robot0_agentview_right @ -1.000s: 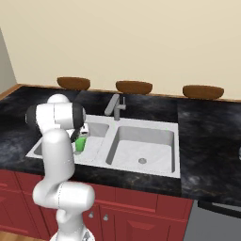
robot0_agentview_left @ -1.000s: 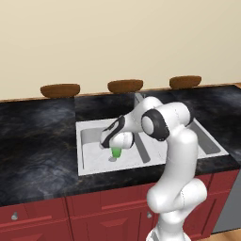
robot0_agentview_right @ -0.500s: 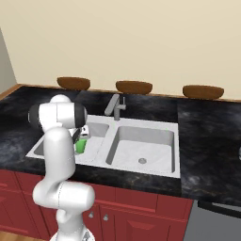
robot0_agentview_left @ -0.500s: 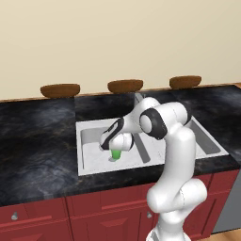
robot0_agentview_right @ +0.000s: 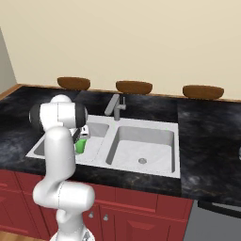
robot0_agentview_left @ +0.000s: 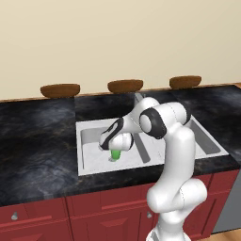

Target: Place the cup in the left basin and the teapot in the right basin of the sink.

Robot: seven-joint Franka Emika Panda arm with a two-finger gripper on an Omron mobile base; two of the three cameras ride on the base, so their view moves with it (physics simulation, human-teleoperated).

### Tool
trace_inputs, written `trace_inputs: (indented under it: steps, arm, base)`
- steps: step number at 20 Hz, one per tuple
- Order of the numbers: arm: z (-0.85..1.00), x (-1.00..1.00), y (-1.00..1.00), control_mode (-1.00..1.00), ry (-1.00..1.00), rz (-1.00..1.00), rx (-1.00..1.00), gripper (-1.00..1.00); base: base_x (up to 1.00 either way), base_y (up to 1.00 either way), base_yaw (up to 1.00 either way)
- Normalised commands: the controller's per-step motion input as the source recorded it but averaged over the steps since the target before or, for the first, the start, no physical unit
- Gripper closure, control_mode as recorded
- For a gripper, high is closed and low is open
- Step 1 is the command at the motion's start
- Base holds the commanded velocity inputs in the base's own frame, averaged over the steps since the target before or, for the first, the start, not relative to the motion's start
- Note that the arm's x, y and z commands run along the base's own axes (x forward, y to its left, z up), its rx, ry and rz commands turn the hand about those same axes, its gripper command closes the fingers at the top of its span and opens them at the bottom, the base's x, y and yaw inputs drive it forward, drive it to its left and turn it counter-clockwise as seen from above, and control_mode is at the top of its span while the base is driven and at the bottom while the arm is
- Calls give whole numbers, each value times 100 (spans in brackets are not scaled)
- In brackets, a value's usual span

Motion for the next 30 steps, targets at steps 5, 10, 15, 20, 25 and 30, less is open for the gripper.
trace_inputs:
  steps: [5, 10, 15, 20, 25, 30]
  arm:
    - [-7, 0, 0, -100, 0, 0, 0, 100]
    - [0, 0, 0, -100, 0, 0, 0, -100]
    - [0, 0, 0, -100, 0, 0, 0, -100]
    - [0, 0, 0, -100, 0, 0, 0, -100]
    - [5, 0, 0, -100, 0, 0, 0, -100]
    - [34, 0, -1, -100, 0, 0, 0, -100]
  base:
    - [0, 0, 0]
    - [0, 0, 0]
    - [0, 0, 0]
    - [0, 0, 0]
    - [0, 0, 0]
    - [0, 0, 0]
